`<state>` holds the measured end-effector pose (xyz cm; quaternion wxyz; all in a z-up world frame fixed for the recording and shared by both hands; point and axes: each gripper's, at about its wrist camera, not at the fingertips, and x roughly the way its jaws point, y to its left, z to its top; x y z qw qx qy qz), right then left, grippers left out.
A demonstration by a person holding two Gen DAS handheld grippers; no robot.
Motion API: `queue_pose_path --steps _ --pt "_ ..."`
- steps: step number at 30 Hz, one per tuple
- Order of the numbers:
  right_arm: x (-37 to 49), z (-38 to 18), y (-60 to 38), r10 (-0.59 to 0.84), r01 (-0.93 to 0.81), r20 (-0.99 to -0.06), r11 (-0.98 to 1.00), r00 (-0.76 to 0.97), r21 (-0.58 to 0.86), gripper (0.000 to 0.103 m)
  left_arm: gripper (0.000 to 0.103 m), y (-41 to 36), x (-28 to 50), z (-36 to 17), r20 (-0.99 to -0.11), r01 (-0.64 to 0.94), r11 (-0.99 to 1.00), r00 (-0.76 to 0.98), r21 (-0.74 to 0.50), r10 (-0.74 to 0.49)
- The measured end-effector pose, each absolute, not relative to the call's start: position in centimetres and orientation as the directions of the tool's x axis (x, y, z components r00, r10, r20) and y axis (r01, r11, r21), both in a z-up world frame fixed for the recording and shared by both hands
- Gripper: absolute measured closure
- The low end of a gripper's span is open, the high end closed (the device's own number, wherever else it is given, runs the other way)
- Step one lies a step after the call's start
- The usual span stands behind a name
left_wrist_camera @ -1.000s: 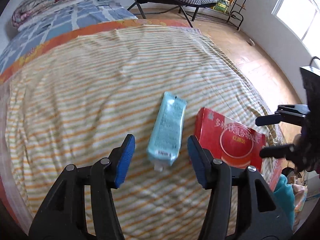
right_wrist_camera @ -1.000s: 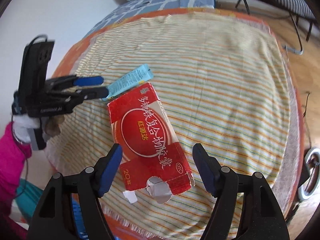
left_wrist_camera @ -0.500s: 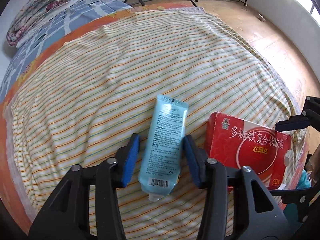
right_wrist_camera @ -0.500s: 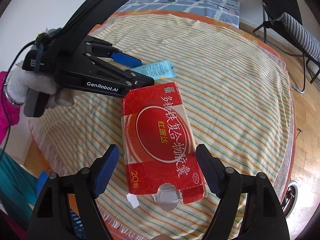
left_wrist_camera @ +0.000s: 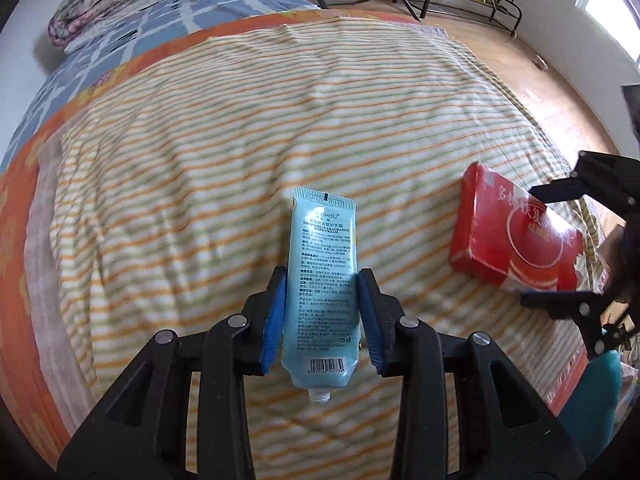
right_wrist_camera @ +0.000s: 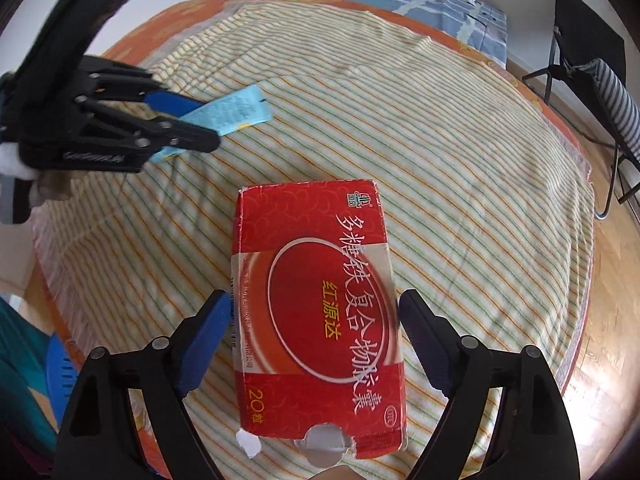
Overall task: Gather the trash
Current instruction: 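Carry the tube and red medicine box over the blue basket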
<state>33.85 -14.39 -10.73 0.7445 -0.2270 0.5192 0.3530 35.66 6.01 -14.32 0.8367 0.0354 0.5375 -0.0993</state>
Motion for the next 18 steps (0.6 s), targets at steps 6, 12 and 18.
queue_pose_path --steps 6,12,18 --pt "33.6 -11.9 -13.5 0.246 -0.735 -0.943 0.678 0.222 0.004 0.015 0.068 6.7 33.2 -14.2 -0.9 0.175 0.982 0.414 -0.071 -0.139" --pt "33.1 -11.8 -14.0 0.241 -0.664 -0.938 0.748 0.248 0.017 0.015 0.068 6.8 31.1 -13.5 -0.891 0.152 0.985 0.432 -0.083 -0.142" --pt "30.9 -10.5 -15.0 0.268 -0.619 -0.92 0.785 0.287 0.035 0.015 0.068 6.7 28.5 -12.0 -0.879 0.145 0.985 0.453 -0.091 -0.148"
